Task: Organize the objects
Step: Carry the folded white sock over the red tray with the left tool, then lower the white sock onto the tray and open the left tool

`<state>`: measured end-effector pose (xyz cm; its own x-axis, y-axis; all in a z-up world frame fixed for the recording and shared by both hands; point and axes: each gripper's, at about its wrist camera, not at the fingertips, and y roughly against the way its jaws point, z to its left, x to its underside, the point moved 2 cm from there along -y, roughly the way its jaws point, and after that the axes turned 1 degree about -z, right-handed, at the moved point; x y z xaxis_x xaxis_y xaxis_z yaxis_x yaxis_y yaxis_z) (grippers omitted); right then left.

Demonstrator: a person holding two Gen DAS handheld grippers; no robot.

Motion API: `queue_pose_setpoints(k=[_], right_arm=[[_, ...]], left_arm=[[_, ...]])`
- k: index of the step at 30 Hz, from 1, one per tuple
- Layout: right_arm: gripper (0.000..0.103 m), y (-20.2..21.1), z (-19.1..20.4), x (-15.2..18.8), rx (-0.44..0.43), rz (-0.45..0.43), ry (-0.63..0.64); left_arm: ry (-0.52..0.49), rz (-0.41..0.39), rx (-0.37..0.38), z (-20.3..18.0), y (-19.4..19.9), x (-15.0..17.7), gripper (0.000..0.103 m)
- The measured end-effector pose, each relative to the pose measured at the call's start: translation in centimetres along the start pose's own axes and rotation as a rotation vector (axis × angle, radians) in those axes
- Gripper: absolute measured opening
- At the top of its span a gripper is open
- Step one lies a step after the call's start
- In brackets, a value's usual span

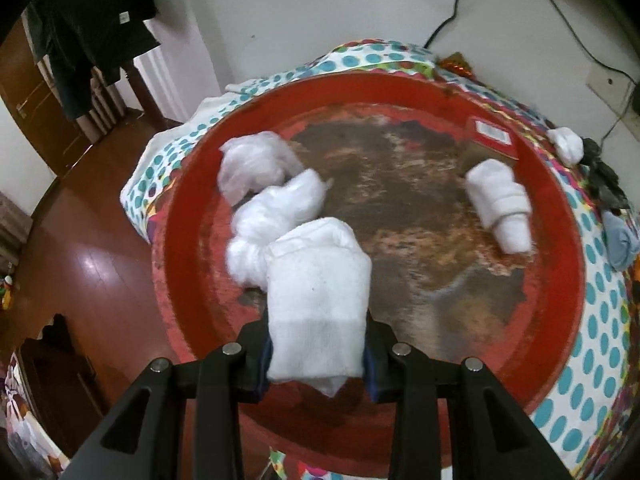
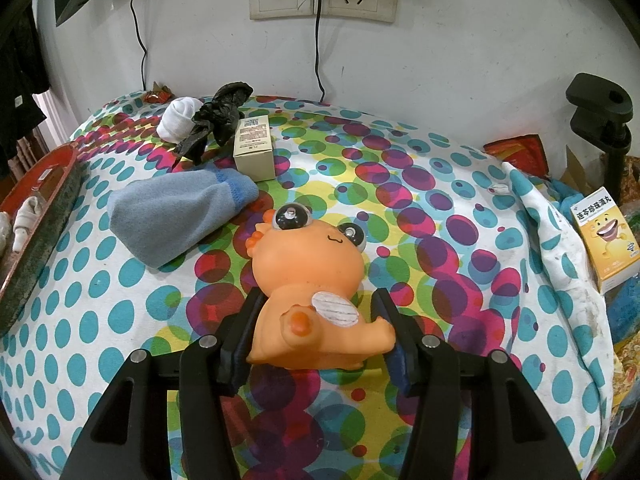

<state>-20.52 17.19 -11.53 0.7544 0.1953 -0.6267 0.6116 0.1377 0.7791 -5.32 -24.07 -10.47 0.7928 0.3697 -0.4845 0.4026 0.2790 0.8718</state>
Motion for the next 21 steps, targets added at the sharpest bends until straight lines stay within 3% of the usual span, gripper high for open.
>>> queue_pose_setpoints(k=[15, 21], right_arm=[[0.053, 0.0, -0.2, 0.0, 0.0, 0.0, 0.0], [0.054, -0.1, -0.2, 0.0, 0.001, 0.0, 0.002]], left_arm=[[0.014, 0.005, -0.016, 2.0, -1.3, -0.8, 0.037], [0.032, 0.028, 0.012, 2.5, -1.4, -0.8, 0.04]])
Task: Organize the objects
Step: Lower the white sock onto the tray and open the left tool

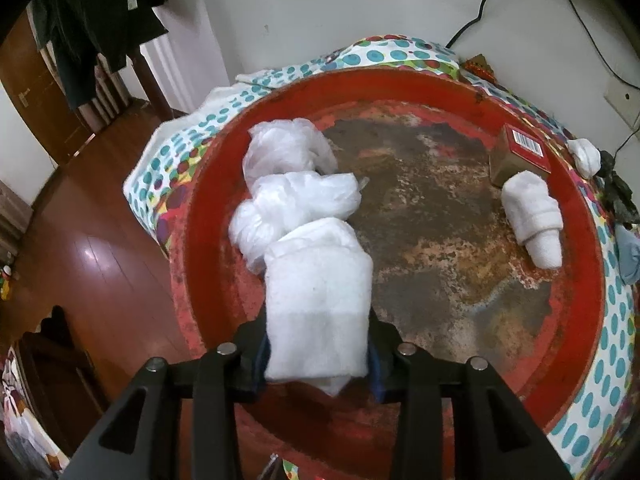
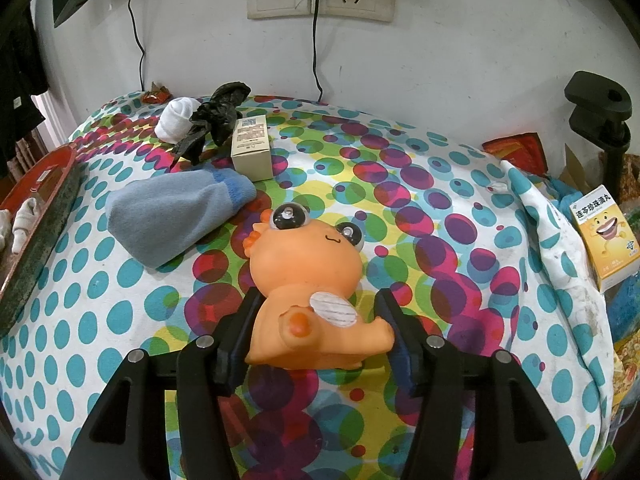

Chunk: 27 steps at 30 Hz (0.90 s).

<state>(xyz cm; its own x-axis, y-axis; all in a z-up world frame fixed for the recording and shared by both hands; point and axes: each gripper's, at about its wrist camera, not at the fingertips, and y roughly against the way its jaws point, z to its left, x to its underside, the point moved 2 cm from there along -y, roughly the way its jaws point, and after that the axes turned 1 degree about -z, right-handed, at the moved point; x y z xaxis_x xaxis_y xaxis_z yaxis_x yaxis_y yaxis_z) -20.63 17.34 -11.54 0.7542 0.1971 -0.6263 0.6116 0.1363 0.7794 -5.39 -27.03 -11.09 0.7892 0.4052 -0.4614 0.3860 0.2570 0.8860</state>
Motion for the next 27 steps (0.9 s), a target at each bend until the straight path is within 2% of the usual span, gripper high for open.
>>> queue_pose_setpoints(k=[6, 10, 27], right_arm=[[0.054, 0.0, 0.1, 0.0, 0.0, 0.0, 0.0], [0.054, 0.0, 0.1, 0.0, 0.0, 0.0, 0.0], [0.055, 0.0, -0.1, 0.0, 0.0, 0.001, 0.0]], left_arm=[[0.003, 0.028, 0.011, 0.1, 0.3, 0.4, 0.043], [-0.031, 0.028, -0.011, -0.3, 0.9, 0.6, 0.057], [-0.087, -0.007, 0.017, -2.0, 4.2, 0.9, 0.058]])
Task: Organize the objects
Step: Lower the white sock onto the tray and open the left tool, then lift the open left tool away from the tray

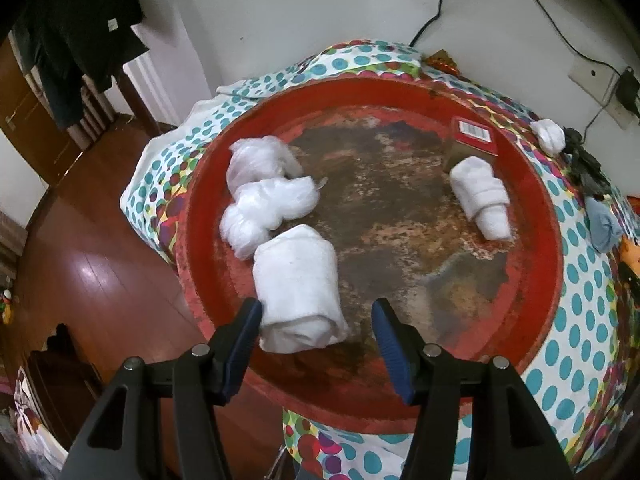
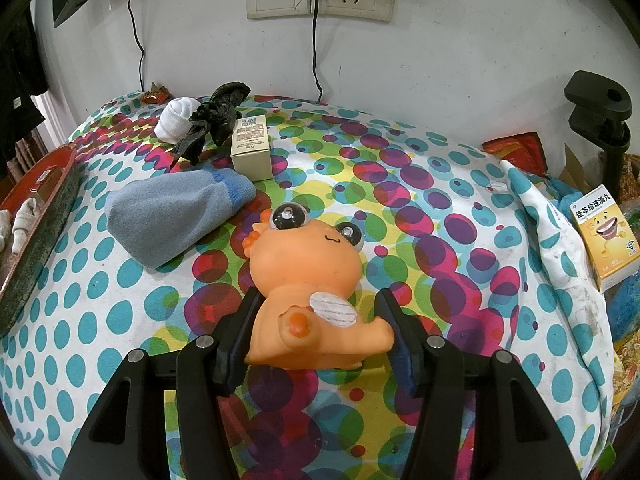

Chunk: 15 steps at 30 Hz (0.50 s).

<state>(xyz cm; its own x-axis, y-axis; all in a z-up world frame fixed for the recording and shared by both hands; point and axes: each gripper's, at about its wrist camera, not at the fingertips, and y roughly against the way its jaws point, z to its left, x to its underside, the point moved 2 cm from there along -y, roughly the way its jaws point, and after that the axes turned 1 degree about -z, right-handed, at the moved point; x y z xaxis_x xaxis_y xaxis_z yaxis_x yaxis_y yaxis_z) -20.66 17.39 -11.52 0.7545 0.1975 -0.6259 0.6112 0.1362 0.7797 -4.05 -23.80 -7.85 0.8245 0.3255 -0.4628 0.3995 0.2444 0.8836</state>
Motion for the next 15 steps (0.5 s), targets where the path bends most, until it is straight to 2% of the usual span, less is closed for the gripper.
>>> queue_pose_setpoints(k=[15], right_arm=[[0.055, 0.0, 0.0, 0.0, -0.001, 0.0, 0.0]], left_arm=[[-0.102, -0.014, 0.014, -3.3, 1.9, 0.4, 0.058]])
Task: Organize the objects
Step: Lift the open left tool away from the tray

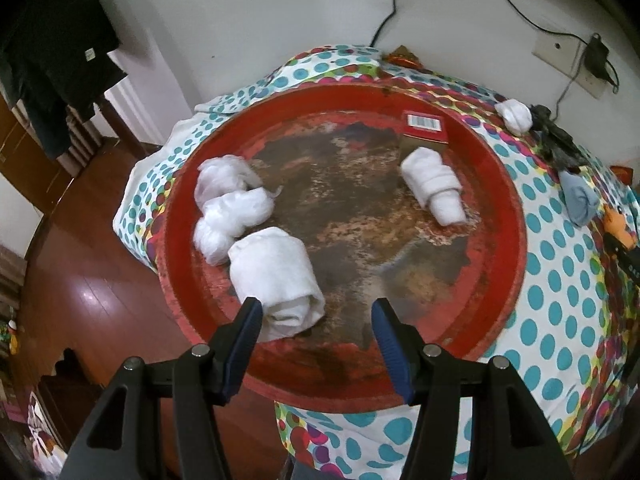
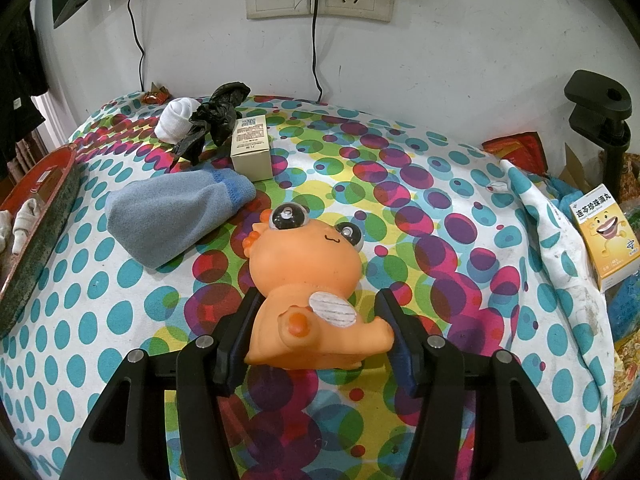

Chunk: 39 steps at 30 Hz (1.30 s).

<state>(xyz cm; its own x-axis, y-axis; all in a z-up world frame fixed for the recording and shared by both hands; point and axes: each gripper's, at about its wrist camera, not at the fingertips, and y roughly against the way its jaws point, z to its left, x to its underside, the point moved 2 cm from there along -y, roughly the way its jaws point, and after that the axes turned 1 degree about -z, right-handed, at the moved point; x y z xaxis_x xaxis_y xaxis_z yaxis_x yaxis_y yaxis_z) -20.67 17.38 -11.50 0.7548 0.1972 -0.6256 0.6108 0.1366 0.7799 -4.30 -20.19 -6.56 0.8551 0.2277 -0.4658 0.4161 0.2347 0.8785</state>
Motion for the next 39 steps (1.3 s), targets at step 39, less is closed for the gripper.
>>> queue_pose_setpoints(k=[39], right_arm=[[0.047, 5.0, 2.3, 2.6, -0.087, -0.007, -0.076]], left_arm=[[-0.101, 0.012, 0.045, -3.7, 1.8, 2.9, 0.058]])
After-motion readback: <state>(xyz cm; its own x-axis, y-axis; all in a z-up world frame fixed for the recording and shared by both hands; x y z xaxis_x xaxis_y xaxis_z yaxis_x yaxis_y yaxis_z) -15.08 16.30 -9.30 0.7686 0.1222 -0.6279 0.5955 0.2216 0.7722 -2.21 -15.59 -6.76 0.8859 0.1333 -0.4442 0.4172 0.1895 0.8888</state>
